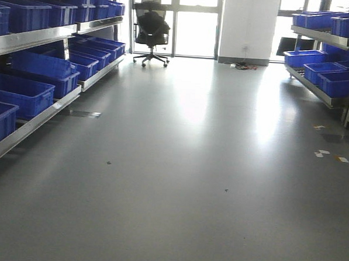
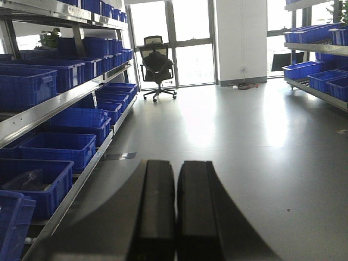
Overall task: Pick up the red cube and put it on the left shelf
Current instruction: 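Drive down the aisle and turn toward the shelf of blue crates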
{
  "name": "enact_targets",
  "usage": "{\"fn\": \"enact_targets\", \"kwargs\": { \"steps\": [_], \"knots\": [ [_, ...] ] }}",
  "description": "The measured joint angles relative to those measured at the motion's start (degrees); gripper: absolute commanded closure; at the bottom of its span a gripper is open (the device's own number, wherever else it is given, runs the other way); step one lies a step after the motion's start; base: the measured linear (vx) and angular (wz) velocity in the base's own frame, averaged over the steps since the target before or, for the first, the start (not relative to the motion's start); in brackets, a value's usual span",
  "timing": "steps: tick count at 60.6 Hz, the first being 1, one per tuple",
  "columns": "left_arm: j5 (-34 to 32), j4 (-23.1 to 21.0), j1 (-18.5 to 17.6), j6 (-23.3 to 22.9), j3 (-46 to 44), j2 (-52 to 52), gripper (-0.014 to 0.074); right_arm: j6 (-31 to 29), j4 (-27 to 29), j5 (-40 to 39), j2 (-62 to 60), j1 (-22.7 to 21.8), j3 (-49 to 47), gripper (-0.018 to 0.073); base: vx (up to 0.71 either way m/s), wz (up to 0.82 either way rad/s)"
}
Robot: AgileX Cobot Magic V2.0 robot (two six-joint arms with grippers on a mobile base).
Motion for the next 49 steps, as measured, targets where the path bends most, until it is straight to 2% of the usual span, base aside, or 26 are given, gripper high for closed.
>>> {"fn": "enact_targets", "kwargs": {
  "steps": [20,49],
  "knots": [
    [0.0,0.0,0.0,0.0,0.0,0.0,0.0491,0.0,0.0,0.0,0.0,0.0,0.0,0.0503,0.07,0.01],
    [0.0,0.0,0.0,0.0,0.0,0.0,0.0491,0.0,0.0,0.0,0.0,0.0,0.0,0.0503,0.3,0.03]
  ]
}}
